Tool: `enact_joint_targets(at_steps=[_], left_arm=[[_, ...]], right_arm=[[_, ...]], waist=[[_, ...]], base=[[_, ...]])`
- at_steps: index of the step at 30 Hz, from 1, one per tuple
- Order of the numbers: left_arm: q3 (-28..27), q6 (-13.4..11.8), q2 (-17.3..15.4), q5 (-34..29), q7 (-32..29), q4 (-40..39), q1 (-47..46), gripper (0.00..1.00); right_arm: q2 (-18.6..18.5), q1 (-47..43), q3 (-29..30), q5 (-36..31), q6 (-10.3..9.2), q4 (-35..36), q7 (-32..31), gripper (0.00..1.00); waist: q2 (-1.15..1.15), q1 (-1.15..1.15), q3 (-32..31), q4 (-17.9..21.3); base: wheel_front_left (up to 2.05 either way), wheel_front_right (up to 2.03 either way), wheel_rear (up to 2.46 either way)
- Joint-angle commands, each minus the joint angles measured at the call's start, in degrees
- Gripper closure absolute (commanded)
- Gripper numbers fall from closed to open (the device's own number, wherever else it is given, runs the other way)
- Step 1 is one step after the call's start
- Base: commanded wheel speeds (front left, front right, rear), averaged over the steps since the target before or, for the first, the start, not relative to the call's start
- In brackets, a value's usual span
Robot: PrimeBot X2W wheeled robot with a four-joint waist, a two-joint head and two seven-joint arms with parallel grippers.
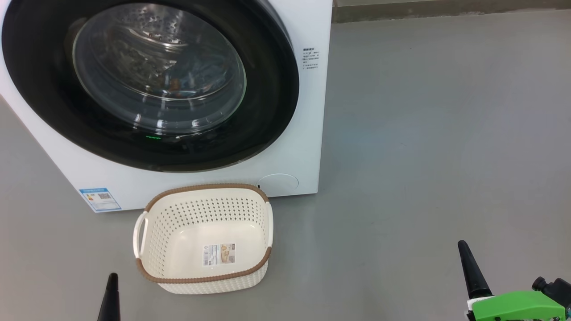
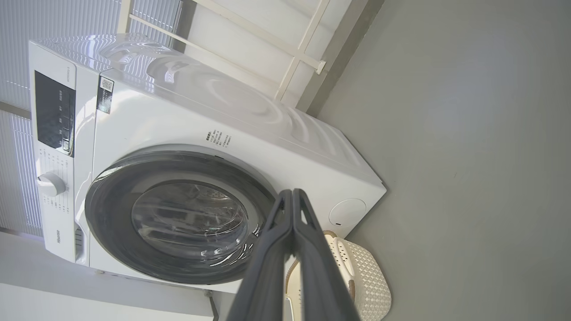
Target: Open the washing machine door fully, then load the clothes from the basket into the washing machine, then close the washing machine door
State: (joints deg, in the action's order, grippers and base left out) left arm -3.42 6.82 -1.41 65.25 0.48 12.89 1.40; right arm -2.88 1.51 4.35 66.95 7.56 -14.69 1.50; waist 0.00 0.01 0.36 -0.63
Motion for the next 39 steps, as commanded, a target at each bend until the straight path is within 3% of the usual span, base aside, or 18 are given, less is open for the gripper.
enact_joint_targets(at_steps=[1,39], left_arm=[[-1.5,0.44,-1.08,1.63,-0.49,-0.96,-2.75,1.0],[-3.02,0.66,-1.44,25.37,-6.59,1.04,-7.31,1.0]], right_arm=[[-0.64,2.93,-0.65,1.52,-0.03,1.23,-0.54,1.0],[-0.61,4.49,1.23,24.42,-0.07,0.74,-6.92,1.0]], waist=[[0.0,0.0,0.0,0.01],[0.0,0.0,-0.17,0.6]], base=[[0.0,0.0,0.0],[0.0,0.0,0.0]])
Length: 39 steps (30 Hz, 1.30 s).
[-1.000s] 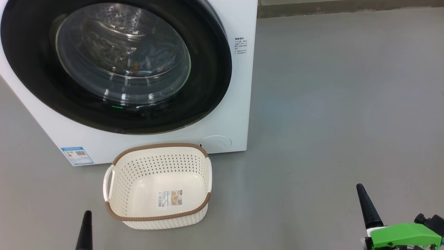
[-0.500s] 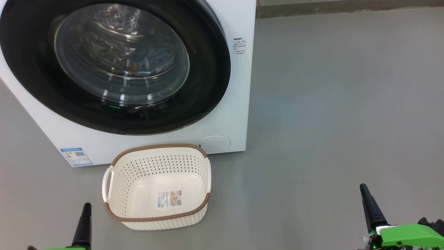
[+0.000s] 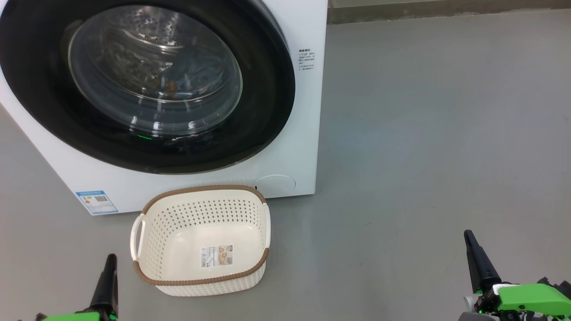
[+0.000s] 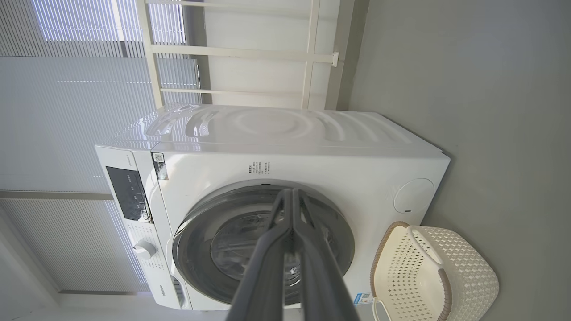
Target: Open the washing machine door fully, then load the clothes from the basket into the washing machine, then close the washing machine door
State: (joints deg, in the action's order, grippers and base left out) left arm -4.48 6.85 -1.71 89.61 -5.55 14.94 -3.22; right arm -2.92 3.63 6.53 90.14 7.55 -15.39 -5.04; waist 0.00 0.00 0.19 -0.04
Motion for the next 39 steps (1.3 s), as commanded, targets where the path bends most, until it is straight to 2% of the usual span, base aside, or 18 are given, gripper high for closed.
enact_joint_targets(at_steps=[1,39], left_arm=[[-2.0,0.63,-1.16,1.66,-0.72,-0.95,-2.81,1.0],[-2.05,0.64,-1.17,2.55,-0.94,-0.88,-2.97,1.0]], right_arm=[[-0.57,2.41,-0.9,1.85,-0.06,1.42,-0.56,1.0],[-0.32,2.51,-0.46,2.4,-0.06,1.39,-1.09,1.0]], waist=[[0.0,0.0,-0.01,0.02],[0.0,0.0,-0.01,0.04]], base=[[0.0,0.0,0.0],[0.0,0.0,0.0]])
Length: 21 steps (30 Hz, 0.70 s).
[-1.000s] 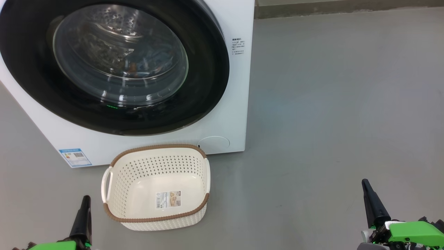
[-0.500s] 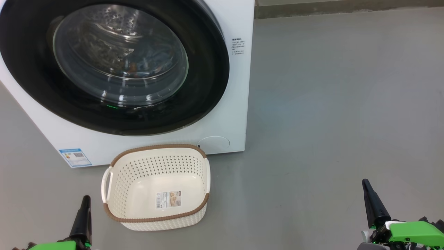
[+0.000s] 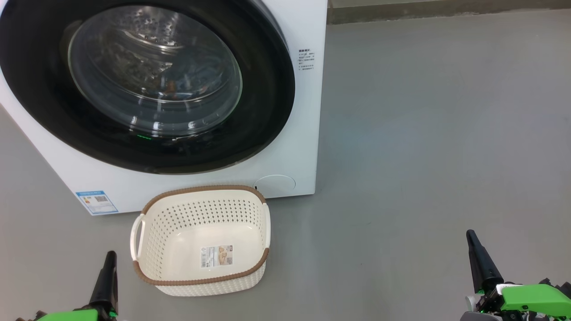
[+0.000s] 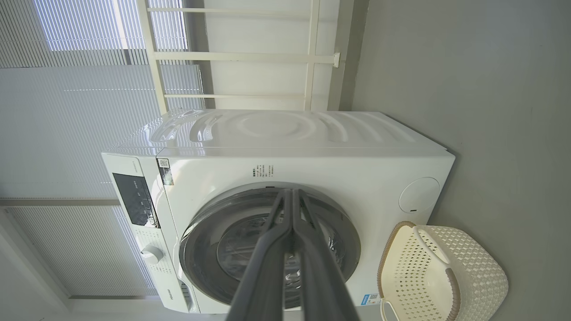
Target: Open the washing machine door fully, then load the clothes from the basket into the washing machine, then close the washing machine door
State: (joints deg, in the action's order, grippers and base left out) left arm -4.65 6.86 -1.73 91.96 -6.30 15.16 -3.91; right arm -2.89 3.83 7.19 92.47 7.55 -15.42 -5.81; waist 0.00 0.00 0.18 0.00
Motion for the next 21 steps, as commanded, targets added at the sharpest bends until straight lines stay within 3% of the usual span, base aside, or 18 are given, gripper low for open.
enact_joint_targets(at_steps=[1,21], left_arm=[[-1.87,0.63,-1.15,0.2,-0.19,-1.1,-2.28,1.0],[-1.87,0.63,-1.15,0.2,-0.19,-1.1,-2.28,1.0]], right_arm=[[-0.34,2.31,-1.12,0.07,-0.06,1.42,-0.32,1.0],[-0.25,2.33,-0.99,-0.04,-0.06,1.41,-0.42,1.0]], waist=[[0.0,0.0,0.0,0.0],[0.0,0.0,0.0,0.0]], base=[[0.0,0.0,0.0],[0.0,0.0,0.0]])
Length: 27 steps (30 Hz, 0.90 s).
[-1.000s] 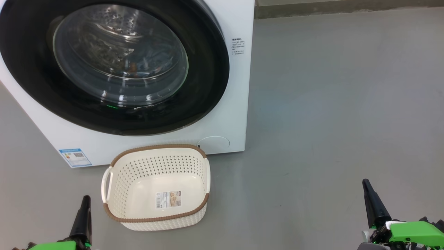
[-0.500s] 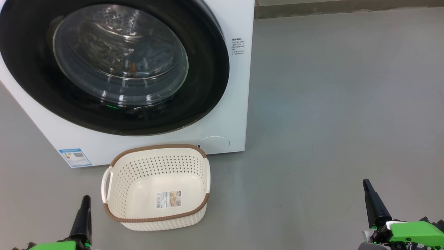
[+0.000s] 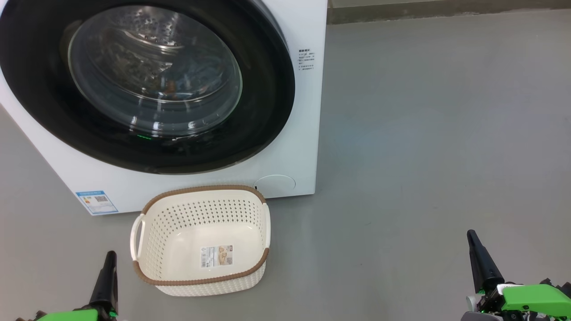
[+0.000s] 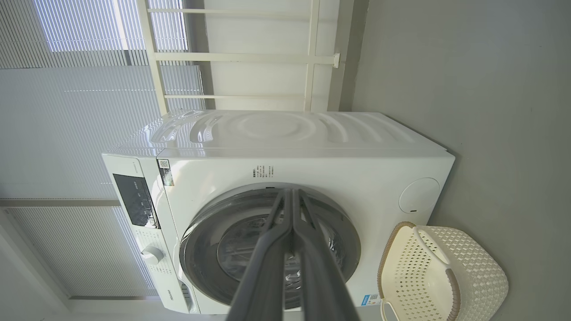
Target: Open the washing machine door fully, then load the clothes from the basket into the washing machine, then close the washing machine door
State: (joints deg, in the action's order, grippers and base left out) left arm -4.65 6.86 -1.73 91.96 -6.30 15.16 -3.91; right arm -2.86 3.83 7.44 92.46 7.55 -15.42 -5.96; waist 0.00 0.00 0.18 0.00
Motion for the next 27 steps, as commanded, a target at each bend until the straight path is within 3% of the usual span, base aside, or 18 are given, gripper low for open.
enact_joint_targets(at_steps=[1,27], left_arm=[[-1.87,0.63,-1.15,0.2,-0.19,-1.1,-2.28,1.0],[-1.86,0.63,-1.15,0.21,-0.18,-1.11,-2.28,1.0]], right_arm=[[-0.27,2.33,-1.24,-0.03,-0.06,1.41,-0.27,1.0],[-0.19,2.34,-1.12,-0.13,-0.06,1.41,-0.37,1.0]], waist=[[0.0,0.0,0.0,0.0],[0.0,0.0,0.0,0.0]], base=[[0.0,0.0,0.0],[0.0,0.0,0.0]])
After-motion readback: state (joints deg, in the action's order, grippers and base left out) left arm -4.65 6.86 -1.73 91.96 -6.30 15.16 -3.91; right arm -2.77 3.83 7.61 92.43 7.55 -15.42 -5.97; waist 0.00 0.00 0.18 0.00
